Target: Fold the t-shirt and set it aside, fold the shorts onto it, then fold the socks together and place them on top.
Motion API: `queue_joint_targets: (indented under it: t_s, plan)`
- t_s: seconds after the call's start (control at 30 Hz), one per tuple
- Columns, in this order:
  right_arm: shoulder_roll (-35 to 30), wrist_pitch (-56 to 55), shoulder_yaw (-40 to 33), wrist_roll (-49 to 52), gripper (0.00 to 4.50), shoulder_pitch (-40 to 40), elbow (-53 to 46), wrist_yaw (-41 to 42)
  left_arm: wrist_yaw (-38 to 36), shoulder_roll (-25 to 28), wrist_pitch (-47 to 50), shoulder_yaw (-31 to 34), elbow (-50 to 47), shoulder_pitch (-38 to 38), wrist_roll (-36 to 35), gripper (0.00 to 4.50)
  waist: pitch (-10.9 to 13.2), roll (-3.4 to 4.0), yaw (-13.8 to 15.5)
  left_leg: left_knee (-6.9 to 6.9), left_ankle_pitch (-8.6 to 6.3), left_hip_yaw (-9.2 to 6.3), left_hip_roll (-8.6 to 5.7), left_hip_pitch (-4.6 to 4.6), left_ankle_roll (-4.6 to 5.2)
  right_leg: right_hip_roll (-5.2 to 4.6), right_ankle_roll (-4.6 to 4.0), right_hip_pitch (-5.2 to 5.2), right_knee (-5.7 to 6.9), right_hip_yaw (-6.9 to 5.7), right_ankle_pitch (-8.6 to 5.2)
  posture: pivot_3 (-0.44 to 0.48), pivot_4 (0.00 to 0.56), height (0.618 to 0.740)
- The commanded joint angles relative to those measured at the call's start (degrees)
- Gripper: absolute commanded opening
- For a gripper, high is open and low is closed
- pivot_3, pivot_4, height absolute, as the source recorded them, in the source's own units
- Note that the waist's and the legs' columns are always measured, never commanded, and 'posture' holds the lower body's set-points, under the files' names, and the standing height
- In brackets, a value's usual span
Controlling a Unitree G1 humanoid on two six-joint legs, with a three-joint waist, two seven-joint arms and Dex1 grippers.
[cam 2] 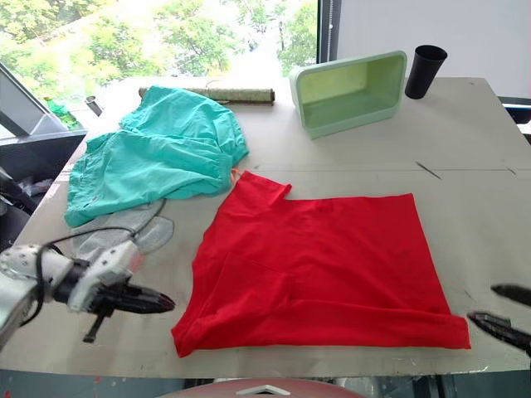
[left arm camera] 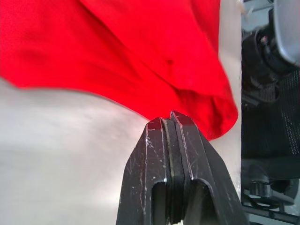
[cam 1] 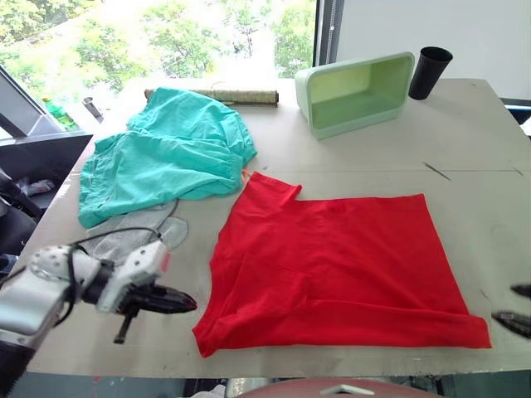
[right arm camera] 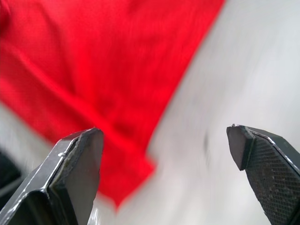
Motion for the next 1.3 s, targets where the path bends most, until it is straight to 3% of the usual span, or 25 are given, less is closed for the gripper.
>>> queue_joint_targets:
  t_s: [0.03,0.27,0.4,0.53,0.7,0.9,1.13,1.17,1.2,1.3]
  plan:
    - [0.14,2.34,3.58,2.53,4.44,-8.43,-2.13,-6.51,1.28,-2.31,5.37,0.12,3.64,-10.22,-3.28,0.0,0.05,-0.04,0.08,0.05,0.09,0.0,0.0,-0.02,-0.14,0.01,0.07,0.0,0.01,-0.03,0.04,0.0,0.15,0.74]
    - [0.49,-0.38,17.53,-4.53,4.44,-21.8,2.8,-13.38,13.67,-16.54,11.04,-7.04,11.25,-31.93,2.38,0.0,0.27,-0.45,0.5,0.74,0.22,-0.04,-0.08,-0.26,0.17,0.03,0.22,0.02,0.66,-0.08,0.13,0.0,0.15,0.74]
    - [1.28,-3.49,23.41,-8.89,4.44,-29.15,7.33,-16.48,24.3,-25.4,8.24,-9.92,22.85,-43.05,9.85,0.0,0.41,-0.7,0.23,1.05,0.25,-0.05,-0.05,-0.23,0.2,0.1,0.27,0.07,0.93,-0.07,0.16,0.0,0.15,0.74]
    - [2.22,-5.0,26.38,-11.05,4.44,-33.76,10.24,-18.28,29.8,-30.74,3.64,-10.84,33.31,-49.88,14.86,0.0,0.49,-0.83,0.04,1.3,0.25,-0.06,-0.02,-0.22,0.21,0.1,0.27,0.08,1.21,-0.05,0.17,0.0,0.15,0.74]
    - [4.0,-7.65,29.58,-14.01,4.44,-37.96,12.71,-20.46,36.25,-35.1,-4.69,-13.51,46.5,-55.72,22.94,0.0,0.52,-0.87,0.02,1.49,0.26,-0.05,0.01,-0.22,0.2,0.11,0.1,0.03,1.53,-0.05,0.26,0.0,0.15,0.74]
    - [6.21,-9.44,32.87,-16.07,4.44,-41.58,15.48,-21.15,44.06,-38.74,-10.63,-12.8,60.9,-62.34,27.79,0.0,0.6,-1.01,0.04,1.62,0.26,-0.05,0.03,-0.25,0.2,0.1,0.12,0.01,1.61,-0.05,0.25,0.0,0.15,0.74]
    - [8.21,-12.06,34.84,-18.3,4.44,-44.61,18.63,-22.44,42.09,-40.41,-12.04,-13.47,69.24,-65.29,31.12,0.0,0.6,-1.0,-0.06,1.64,0.26,-0.05,0.04,-0.24,0.19,0.1,0.07,0.0,1.66,-0.06,0.28,0.0,0.15,0.74]
    - [8.37,-12.29,35.0,-18.49,4.5,-44.74,18.84,-22.38,41.62,-40.51,-11.99,-13.28,69.84,-65.67,31.31,0.72,0.59,-1.0,-0.04,1.64,0.26,-0.04,0.04,-0.24,0.19,0.1,0.07,0.0,1.67,-0.06,0.28,0.0,0.15,0.74]
    - [8.52,-12.45,35.07,-18.67,4.5,-44.83,18.97,-22.33,41.39,-40.58,-12.03,-13.12,70.29,-65.97,31.52,0.81,0.59,-1.0,-0.04,1.65,0.26,-0.04,0.04,-0.24,0.19,0.1,0.07,0.0,1.67,-0.07,0.28,0.0,0.15,0.74]
    - [8.83,-12.93,35.22,-19.08,4.5,-44.9,19.5,-22.14,41.51,-40.96,-12.52,-12.59,71.49,-66.84,31.87,2.03,0.59,-1.0,-0.04,1.67,0.26,-0.04,0.04,-0.25,0.19,0.09,0.07,0.0,1.67,-0.07,0.28,0.0,0.15,0.74]
